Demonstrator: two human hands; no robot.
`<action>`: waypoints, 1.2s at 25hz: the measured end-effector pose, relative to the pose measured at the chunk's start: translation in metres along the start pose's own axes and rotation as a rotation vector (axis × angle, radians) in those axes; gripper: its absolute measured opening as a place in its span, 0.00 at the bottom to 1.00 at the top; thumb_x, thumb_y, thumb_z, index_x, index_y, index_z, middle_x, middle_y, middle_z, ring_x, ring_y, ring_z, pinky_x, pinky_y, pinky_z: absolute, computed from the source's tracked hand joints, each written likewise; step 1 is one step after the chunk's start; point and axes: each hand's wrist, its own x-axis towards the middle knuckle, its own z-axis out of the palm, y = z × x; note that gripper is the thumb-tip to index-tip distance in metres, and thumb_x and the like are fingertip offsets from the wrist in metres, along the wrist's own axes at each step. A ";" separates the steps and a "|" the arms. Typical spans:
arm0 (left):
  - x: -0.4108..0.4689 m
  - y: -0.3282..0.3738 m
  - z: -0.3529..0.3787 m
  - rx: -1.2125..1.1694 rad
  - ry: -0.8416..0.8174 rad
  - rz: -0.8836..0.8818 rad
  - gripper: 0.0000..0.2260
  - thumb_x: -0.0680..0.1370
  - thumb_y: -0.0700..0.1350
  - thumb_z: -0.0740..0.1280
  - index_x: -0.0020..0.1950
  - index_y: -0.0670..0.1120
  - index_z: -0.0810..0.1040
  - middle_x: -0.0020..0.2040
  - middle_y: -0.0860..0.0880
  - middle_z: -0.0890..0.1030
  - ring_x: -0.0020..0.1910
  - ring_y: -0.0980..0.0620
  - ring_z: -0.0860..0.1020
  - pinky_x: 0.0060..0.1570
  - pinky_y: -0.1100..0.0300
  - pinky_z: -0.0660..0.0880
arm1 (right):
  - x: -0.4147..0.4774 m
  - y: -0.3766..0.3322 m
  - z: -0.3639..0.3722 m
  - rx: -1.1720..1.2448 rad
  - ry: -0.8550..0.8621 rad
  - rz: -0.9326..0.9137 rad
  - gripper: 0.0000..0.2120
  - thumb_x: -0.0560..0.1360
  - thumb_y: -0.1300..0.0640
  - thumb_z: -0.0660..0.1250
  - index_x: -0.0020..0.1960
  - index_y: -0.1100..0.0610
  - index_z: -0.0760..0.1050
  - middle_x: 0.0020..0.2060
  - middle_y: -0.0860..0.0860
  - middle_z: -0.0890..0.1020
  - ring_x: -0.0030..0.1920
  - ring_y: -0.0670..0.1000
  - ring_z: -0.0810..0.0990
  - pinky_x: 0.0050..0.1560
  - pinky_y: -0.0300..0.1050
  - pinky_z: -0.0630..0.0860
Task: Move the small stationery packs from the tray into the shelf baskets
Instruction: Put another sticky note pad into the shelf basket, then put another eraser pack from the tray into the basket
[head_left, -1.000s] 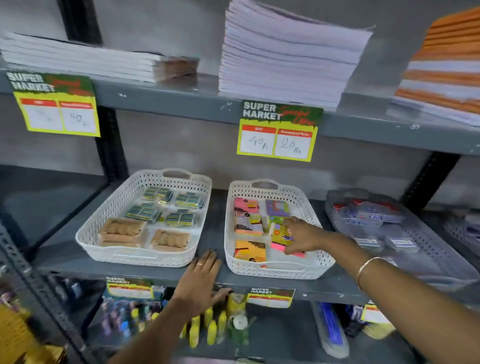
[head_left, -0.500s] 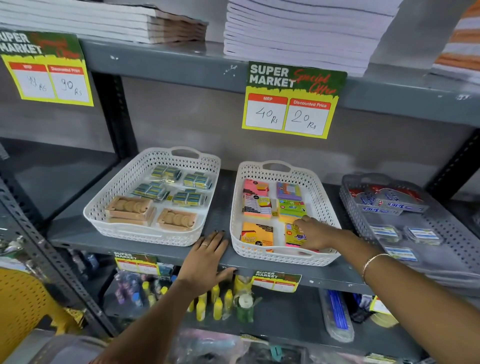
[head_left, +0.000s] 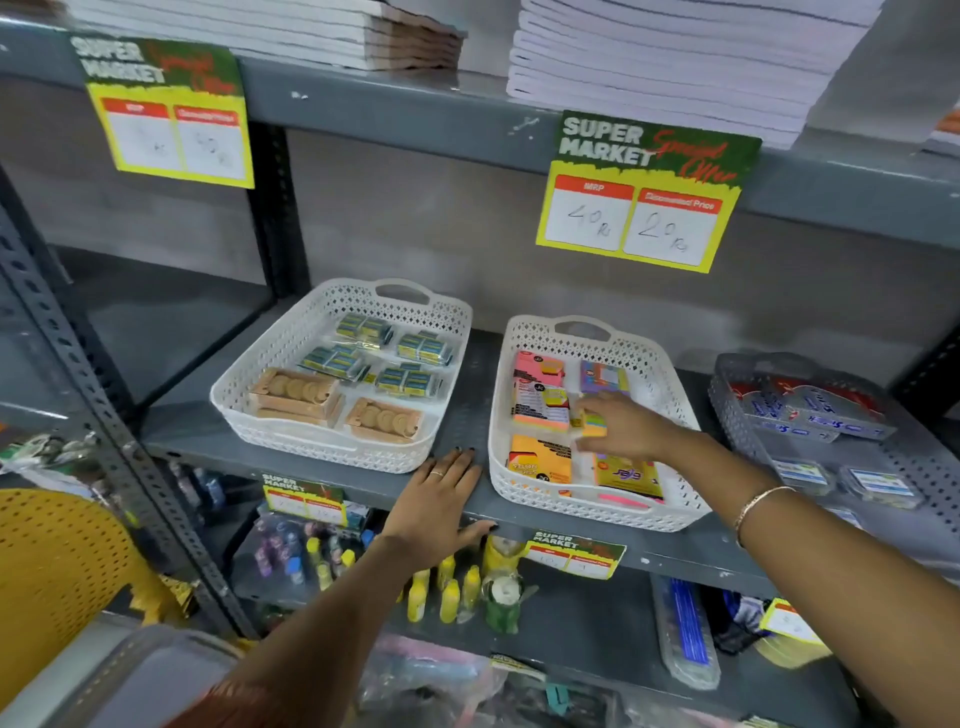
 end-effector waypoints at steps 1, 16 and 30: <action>-0.008 -0.002 -0.002 0.006 0.029 0.000 0.36 0.74 0.66 0.47 0.73 0.43 0.62 0.73 0.44 0.64 0.72 0.46 0.60 0.71 0.51 0.54 | 0.007 -0.021 -0.006 0.016 0.082 -0.067 0.27 0.73 0.50 0.68 0.69 0.56 0.66 0.69 0.56 0.71 0.68 0.56 0.68 0.68 0.50 0.67; -0.365 -0.070 0.089 -0.226 -0.193 -0.794 0.31 0.78 0.64 0.48 0.68 0.41 0.66 0.70 0.42 0.67 0.71 0.43 0.57 0.68 0.51 0.46 | 0.068 -0.354 0.144 0.126 0.301 -0.847 0.23 0.69 0.51 0.58 0.59 0.61 0.73 0.54 0.60 0.76 0.56 0.59 0.72 0.60 0.48 0.67; -0.502 -0.052 0.223 -0.263 -0.372 -0.999 0.34 0.73 0.67 0.53 0.63 0.41 0.76 0.67 0.40 0.72 0.68 0.41 0.68 0.64 0.43 0.64 | 0.084 -0.478 0.467 -0.289 -0.365 -1.097 0.25 0.73 0.65 0.64 0.68 0.61 0.64 0.65 0.60 0.69 0.66 0.61 0.66 0.61 0.58 0.71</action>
